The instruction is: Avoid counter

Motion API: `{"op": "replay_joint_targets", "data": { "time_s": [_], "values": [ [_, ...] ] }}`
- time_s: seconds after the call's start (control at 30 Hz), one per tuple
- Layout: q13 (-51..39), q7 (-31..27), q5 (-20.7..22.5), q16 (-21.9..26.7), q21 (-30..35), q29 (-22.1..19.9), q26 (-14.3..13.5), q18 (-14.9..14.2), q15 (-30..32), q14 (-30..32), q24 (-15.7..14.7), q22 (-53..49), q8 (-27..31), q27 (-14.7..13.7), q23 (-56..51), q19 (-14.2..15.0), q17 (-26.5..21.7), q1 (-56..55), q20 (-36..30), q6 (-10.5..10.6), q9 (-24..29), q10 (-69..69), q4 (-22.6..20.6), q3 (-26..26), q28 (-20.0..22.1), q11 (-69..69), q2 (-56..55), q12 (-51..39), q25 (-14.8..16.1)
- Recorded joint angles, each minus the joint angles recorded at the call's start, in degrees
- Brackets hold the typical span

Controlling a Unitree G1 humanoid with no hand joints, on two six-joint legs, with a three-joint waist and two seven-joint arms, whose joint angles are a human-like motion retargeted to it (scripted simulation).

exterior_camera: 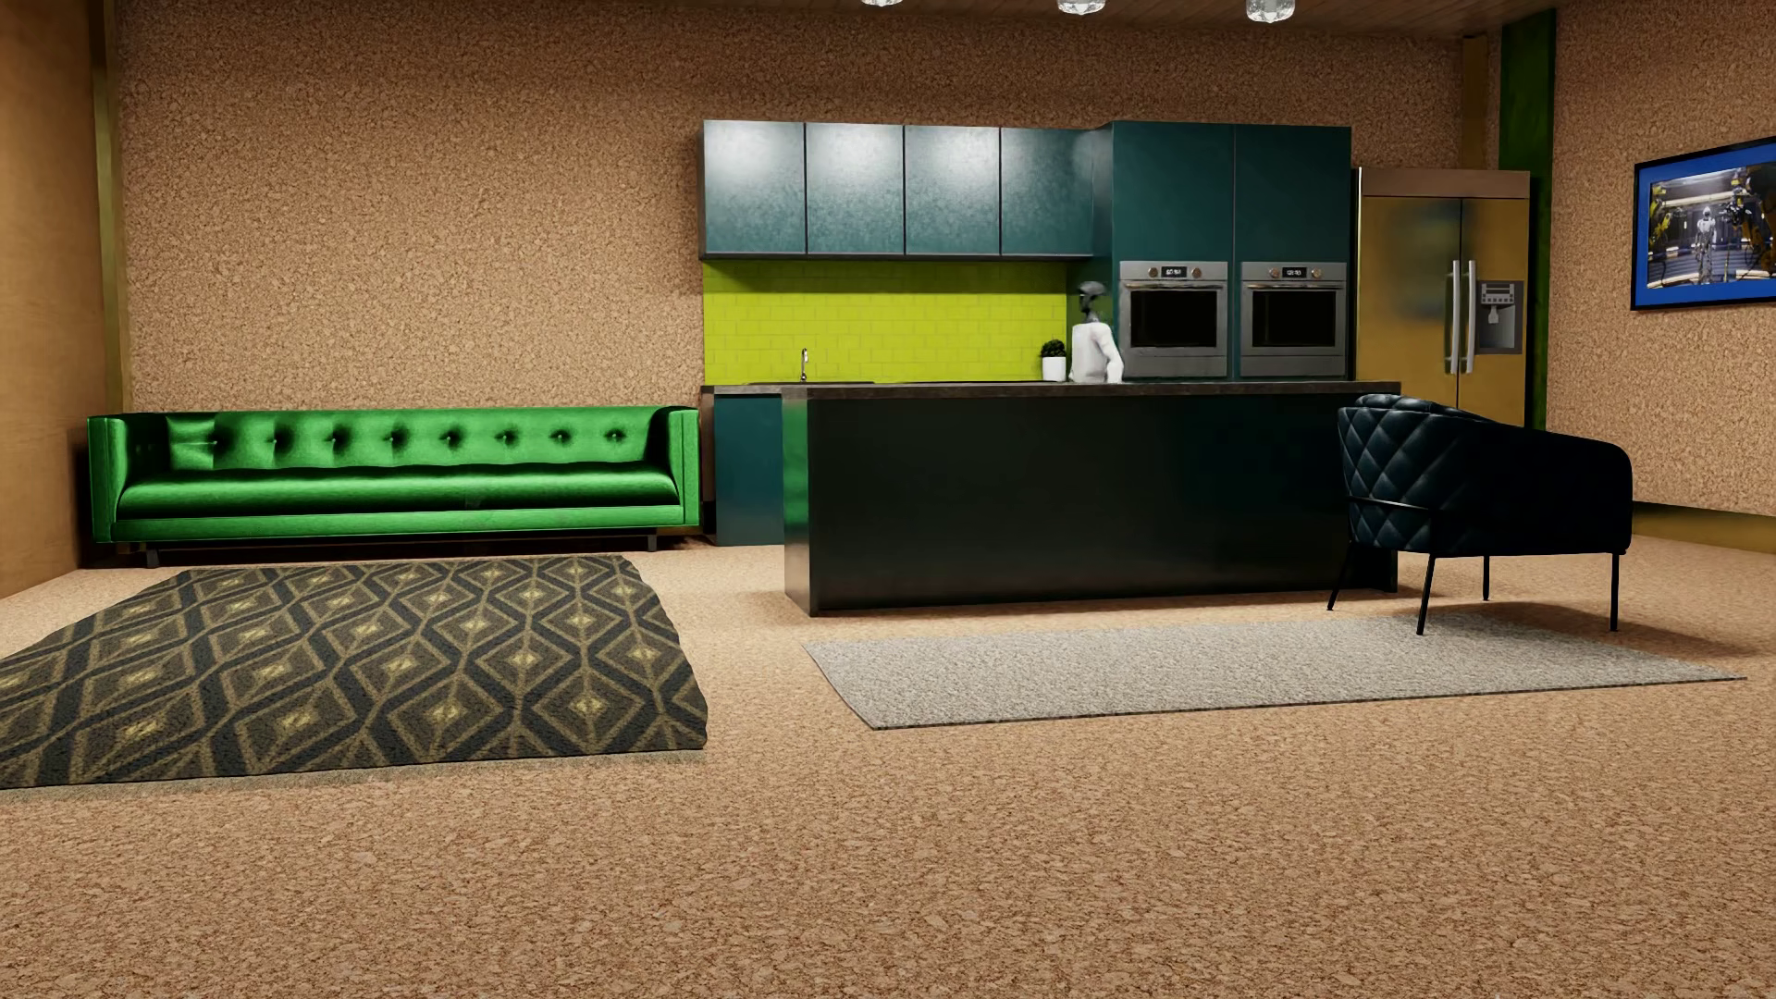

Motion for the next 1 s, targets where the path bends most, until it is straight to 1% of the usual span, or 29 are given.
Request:
{"op": "replay_joint_targets", "data": {
  "time_s": [0.03,0.07,0.1,0.13,0.17,0.2,0.23,0.27,0.3,0.33,0.37,0.4,0.43,0.47,0.5,0.53,0.57,0.6,0.63,0.67,0.73,0.77,0.8,0.83,0.87,0.9,0.93,0.97,1.0],
  "values": [
    [0.49,0.0,-0.05,-0.2,1.93,0.0,0.0,0.0,-0.72,-2.39,0.0,-1.51,0.0,0.0,1.64,0.0,0.24,5.02,0.87,-0.26,1.07,-1.45,-3.06,-1.85,0.0,12.18,-6.43,-0.07,0.0],
    [0.65,0.0,1.69,-0.24,3.35,0.0,0.0,0.0,-5.44,-3.42,0.0,-2.98,0.0,0.0,3.72,0.0,1.02,10.84,0.87,0.64,1.81,-4.07,-3.88,-4.98,0.0,19.08,-12.34,-0.55,0.0],
    [1.99,0.0,3.94,-0.1,3.38,0.0,0.0,0.0,-7.78,-3.72,0.0,-5.36,0.0,0.0,3.68,0.0,1.41,16.35,0.9,2.04,2.08,-7.24,-3.8,-8.48,0.0,20.63,-18.56,-1.24,0.0],
    [3.57,0.0,5.45,0.33,3.88,0.0,0.0,0.0,-6.43,-3.85,0.0,-8.19,0.0,0.0,3.91,0.0,1.65,22.21,1.23,3.06,2.23,-11.22,-3.87,-12.09,0.0,16.04,-23.85,-1.55,0.0],
    [4.63,0.0,6.48,0.72,4.17,0.0,0.0,0.0,-3.24,-4.08,0.0,-10.87,0.0,0.0,6.04,0.0,2.34,27.33,2.06,3.8,2.18,-14.66,-3.7,-14.85,0.0,7.09,-28.7,-2.08,0.0],
    [5.94,0.0,7.22,1.0,6.48,0.0,0.0,0.0,-0.18,-4.81,0.0,-13.62,0.0,0.0,5.87,0.0,1.57,32.09,2.67,4.73,2.16,-17.29,-2.8,-17.27,0.0,-3.87,-32.63,-2.79,0.0],
    [7.23,0.0,7.13,1.28,6.72,0.0,0.0,0.0,-0.58,-6.19,0.0,-15.72,0.0,0.0,6.09,0.0,1.38,37.1,3.28,5.37,2.27,-19.5,-1.9,-20.0,0.0,-15.52,-34.72,-3.68,0.0],
    [7.87,0.0,6.09,1.87,6.95,0.0,0.0,0.0,-7.67,-7.96,0.0,-17.29,0.0,0.0,6.1,0.0,1.37,40.13,4.09,4.95,1.7,-20.59,-2.06,-21.59,0.0,-25.15,-37.53,-5.23,0.0],
    [8.32,0.0,4.9,2.35,7.44,0.0,0.0,0.0,-20.17,-9.5,0.0,-18.36,0.0,0.0,6.14,0.0,1.29,42.52,5.12,4.61,1.22,-20.57,-1.83,-23.19,0.0,-30.82,-39.67,-6.68,0.0],
    [8.92,0.0,3.56,2.53,8.18,0.0,0.0,0.0,-29.29,-9.82,0.0,-18.61,0.0,0.0,5.94,0.0,0.98,44.57,6.06,4.67,0.99,-19.43,-0.97,-24.71,0.0,-31.82,-41.43,-7.84,0.0],
    [9.57,0.0,3.01,2.37,8.68,0.0,0.0,0.0,-27.47,-7.96,0.0,-18.1,0.0,0.0,5.81,0.0,0.63,46.89,7.11,5.18,1.19,-18.06,0.4,-26.25,0.0,-31.4,-42.76,-8.42,0.0],
    [10.06,0.0,3.73,1.97,8.87,0.0,0.0,0.0,-17.09,-3.12,0.0,-17.02,0.0,0.0,6.19,0.0,0.5,48.58,8.14,6.05,1.11,-15.4,2.25,-27.11,0.0,-29.16,-44.3,-8.18,0.0],
    [10.33,0.0,5.87,1.46,9.01,0.0,0.0,0.0,-5.65,4.98,0.0,-15.7,0.0,0.0,6.88,0.0,0.55,47.66,8.68,7.58,0.3,-9.65,4.56,-26.79,0.0,-24.65,-45.77,-7.19,0.0],
    [10.11,0.0,8.51,1.04,8.62,0.0,0.0,0.0,0.5,14.06,0.0,-13.2,0.0,0.0,8.12,0.0,0.48,44.11,7.57,9.37,-0.23,-0.4,6.34,-25.55,0.0,-20.28,-45.7,-6.21,0.0],
    [9.24,0.0,10.9,1.03,7.46,0.0,0.0,0.0,0.73,18.36,0.0,-10.9,0.0,0.0,9.26,0.0,0.17,38.19,5.53,10.59,-0.37,11.25,7.12,-23.86,0.0,-17.39,-43.84,-5.21,0.0],
    [7.97,0.0,13.28,1.1,5.5,0.0,0.0,0.0,-1.49,14.8,0.0,-10.59,0.0,0.0,9.56,0.0,0.15,31.16,4.53,11.46,0.06,22.37,7.49,-21.67,0.0,-17.3,-40.08,-3.99,0.0],
    [6.49,0.0,14.27,1.28,3.73,0.0,0.0,0.0,-4.98,6.83,0.0,-10.17,0.0,0.0,9.58,0.0,0.21,25.27,2.84,11.49,1.04,29.32,6.61,-18.56,0.0,-19.54,-33.89,-3.15,0.0],
    [4.94,0.0,14.45,1.55,3.91,0.0,0.0,0.0,-9.3,1.0,0.0,-9.81,0.0,0.0,8.15,0.0,-0.4,19.18,1.65,10.84,1.34,31.7,4.96,-14.92,0.0,-22.99,-27.34,-1.94,0.0],
    [4.03,0.0,13.99,1.91,3.75,0.0,0.0,0.0,-13.53,-1.41,0.0,-8.8,0.0,0.0,5.02,0.0,-1.38,14.22,0.97,10.01,1.76,29.39,3.46,-11.1,0.0,-26.51,-20.57,-0.47,0.0],
    [3.54,0.0,12.88,2.32,2.38,0.0,0.0,0.0,-18.14,-1.75,0.0,-7.37,0.0,0.0,1.28,0.0,-2.22,10.38,0.83,9.05,2.15,22.96,2.27,-7.36,0.0,-30.2,-13.84,1.01,0.0],
    [1.54,0.0,10.69,3.24,-0.54,0.0,0.0,0.0,-29.87,0.14,0.0,-5.2,0.0,0.0,-4.57,0.0,-3.24,3.85,0.77,8.03,1.55,4.41,2.5,-1.89,0.0,-34.7,-2.79,3.81,0.0],
    [-0.09,0.0,10.16,3.6,-1.76,0.0,0.0,0.0,-34.28,1.11,0.0,-3.69,0.0,0.0,-7.13,0.0,-3.68,1.77,0.67,8.03,0.66,-6.58,3.29,0.01,0.0,-34.47,0.77,4.69,0.0],
    [-1.81,0.0,9.97,3.78,-3.02,0.0,0.0,0.0,-36.63,4.52,0.0,-2.2,0.0,0.0,-8.93,0.0,-3.97,0.75,0.57,8.36,-0.35,-16.71,4.05,1.38,0.0,-34.0,3.33,5.52,0.0],
    [-3.14,0.0,9.78,3.82,-4.37,0.0,0.0,0.0,-36.71,18.32,0.0,-0.73,0.0,0.0,-10.2,0.0,-4.13,-0.25,0.35,8.72,-1.23,-29.39,4.35,1.92,0.0,-34.32,5.24,6.21,0.0],
    [-3.79,0.0,9.4,3.8,-5.47,0.0,0.0,0.0,-33.98,22.77,0.0,0.76,0.0,0.0,-10.87,0.0,-4.01,-2.02,0.32,9.05,-1.57,-32.38,4.06,1.67,0.0,-34.24,6.86,6.73,0.0],
    [-3.27,0.0,8.15,3.81,-6.67,0.0,0.0,0.0,-28.42,4.51,0.0,2.46,0.0,0.0,-10.78,0.0,-3.58,-3.38,-0.26,9.04,-1.08,-16.74,3.04,1.21,0.0,-31.39,8.47,6.86,0.0],
    [-2.18,0.0,6.2,3.72,-7.54,0.0,0.0,0.0,-20.58,-1.32,0.0,3.74,0.0,0.0,-8.98,0.0,-2.62,-4.67,-0.37,8.55,-0.99,-9.49,1.81,0.53,0.0,-24.14,7.66,6.76,0.0],
    [-1.12,0.0,3.89,3.47,-7.41,0.0,0.0,0.0,-13.2,-1.64,0.0,4.43,0.0,0.0,-5.29,0.0,-1.56,-4.95,-0.05,7.98,-0.61,-2.83,-0.13,-0.52,0.0,-12.35,4.11,6.13,0.0],
    [-0.19,0.0,2.73,3.34,-6.15,0.0,0.0,0.0,-9.98,-4.05,0.0,4.28,0.0,0.0,-0.91,0.0,-1.17,-2.14,-1.18,8.13,0.61,0.74,-2.92,-1.72,0.0,2.46,-1.06,4.45,0.0]
  ]
}}
